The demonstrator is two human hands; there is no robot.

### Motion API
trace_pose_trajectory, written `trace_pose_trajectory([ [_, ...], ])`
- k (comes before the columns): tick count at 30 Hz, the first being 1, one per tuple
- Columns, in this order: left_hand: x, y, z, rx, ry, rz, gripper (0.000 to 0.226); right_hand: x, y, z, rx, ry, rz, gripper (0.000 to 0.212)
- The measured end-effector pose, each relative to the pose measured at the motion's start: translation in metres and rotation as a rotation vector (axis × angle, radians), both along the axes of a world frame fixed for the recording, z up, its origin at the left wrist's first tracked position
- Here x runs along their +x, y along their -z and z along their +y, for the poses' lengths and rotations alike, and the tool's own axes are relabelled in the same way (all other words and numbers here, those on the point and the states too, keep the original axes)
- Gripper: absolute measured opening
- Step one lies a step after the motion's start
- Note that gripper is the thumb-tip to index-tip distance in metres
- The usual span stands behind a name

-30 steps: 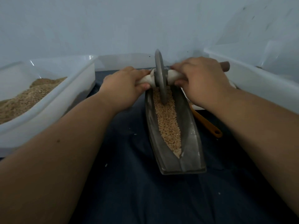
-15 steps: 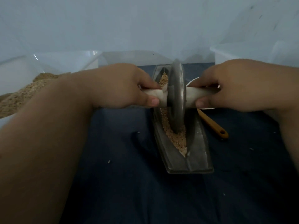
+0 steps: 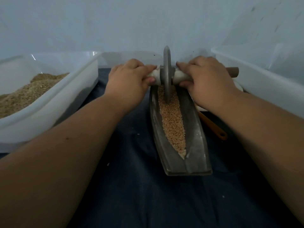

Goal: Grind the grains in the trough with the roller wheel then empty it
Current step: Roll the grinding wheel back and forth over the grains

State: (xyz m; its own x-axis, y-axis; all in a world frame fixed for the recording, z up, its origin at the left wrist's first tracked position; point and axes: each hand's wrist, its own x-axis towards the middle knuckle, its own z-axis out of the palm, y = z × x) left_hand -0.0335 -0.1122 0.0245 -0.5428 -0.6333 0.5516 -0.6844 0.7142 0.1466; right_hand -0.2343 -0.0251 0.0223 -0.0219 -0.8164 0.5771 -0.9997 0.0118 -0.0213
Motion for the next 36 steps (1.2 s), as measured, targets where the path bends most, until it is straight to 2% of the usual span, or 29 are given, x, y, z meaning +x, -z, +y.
trace_pose_trajectory([
  [4,0.012,-0.018,0.004,0.143,0.085,-0.11,0.036,0.006,-0.018,0.015,0.166,-0.029,0.01,0.052],
  [7,0.026,-0.038,0.013,0.25,0.188,-0.222,0.032,0.006,-0.037,0.035,0.376,-0.078,0.013,0.049],
  [11,0.038,-0.054,0.03,0.318,0.323,-0.326,0.034,0.006,-0.055,0.063,0.574,-0.157,-0.018,0.061],
  [15,0.037,-0.052,0.029,0.32,0.31,-0.316,0.023,0.004,-0.052,0.061,0.556,-0.159,-0.078,0.055],
  [18,0.027,-0.04,0.02,0.282,0.229,-0.182,0.025,-0.002,-0.036,0.044,0.437,-0.114,-0.112,0.045],
  [20,0.018,-0.028,0.014,0.2,0.132,-0.099,0.032,-0.005,-0.023,0.029,0.298,-0.062,-0.115,0.047],
  [22,0.008,-0.017,0.01,0.075,0.041,-0.091,0.037,-0.006,-0.012,0.015,0.161,-0.02,-0.082,0.047],
  [26,-0.004,-0.005,0.006,-0.121,-0.057,-0.094,0.041,-0.007,-0.003,0.003,0.041,-0.007,-0.101,0.048],
  [29,-0.003,-0.007,0.007,-0.108,-0.042,-0.108,0.04,-0.004,-0.004,0.006,0.066,0.001,-0.082,0.045],
  [33,0.014,-0.031,0.015,0.142,0.073,-0.177,0.034,-0.002,-0.029,0.025,0.272,-0.002,0.033,0.046],
  [36,0.032,-0.05,0.027,0.28,0.184,-0.252,0.031,0.001,-0.051,0.05,0.449,-0.08,0.068,0.053],
])
